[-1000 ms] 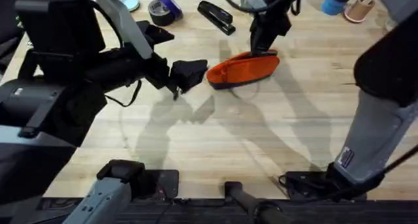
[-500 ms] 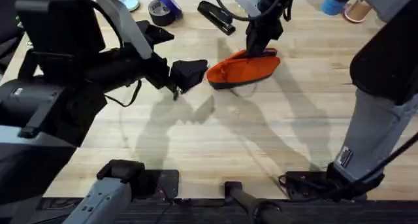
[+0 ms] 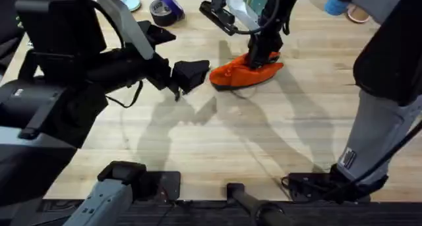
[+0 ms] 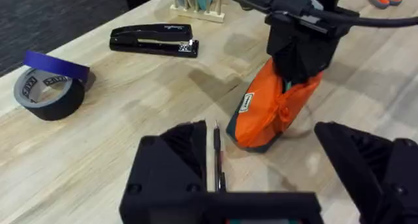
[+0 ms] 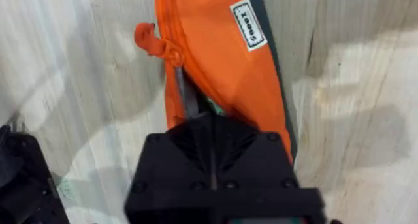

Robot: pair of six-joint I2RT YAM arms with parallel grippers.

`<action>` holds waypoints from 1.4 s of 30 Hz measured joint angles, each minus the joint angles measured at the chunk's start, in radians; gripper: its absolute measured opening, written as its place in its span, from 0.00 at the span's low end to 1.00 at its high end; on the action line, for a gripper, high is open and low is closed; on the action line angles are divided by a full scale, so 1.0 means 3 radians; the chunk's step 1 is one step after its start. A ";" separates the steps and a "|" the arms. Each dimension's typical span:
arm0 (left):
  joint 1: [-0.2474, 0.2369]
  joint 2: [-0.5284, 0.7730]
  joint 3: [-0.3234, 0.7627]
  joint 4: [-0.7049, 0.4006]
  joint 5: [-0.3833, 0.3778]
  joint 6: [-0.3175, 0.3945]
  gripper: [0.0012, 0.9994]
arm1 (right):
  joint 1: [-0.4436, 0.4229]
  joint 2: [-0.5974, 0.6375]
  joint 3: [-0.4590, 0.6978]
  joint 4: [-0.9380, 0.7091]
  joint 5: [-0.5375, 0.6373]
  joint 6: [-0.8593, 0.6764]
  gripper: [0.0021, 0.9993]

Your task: Unzip the bag, pick up the pens from the table one at a time and place them inside, then zip the bag closed.

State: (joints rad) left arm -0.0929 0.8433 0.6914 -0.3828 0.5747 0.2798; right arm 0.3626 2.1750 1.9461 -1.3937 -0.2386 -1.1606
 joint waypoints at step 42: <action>0.0000 0.0000 0.0000 -0.0006 0.0001 0.0000 1.00 | 0.0003 0.0000 0.1352 -0.0495 0.0023 0.1099 1.00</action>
State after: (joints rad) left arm -0.0929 0.8433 0.6914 -0.3847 0.5751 0.2798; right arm 0.3634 2.1750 2.3516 -1.5421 -0.2317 -0.8310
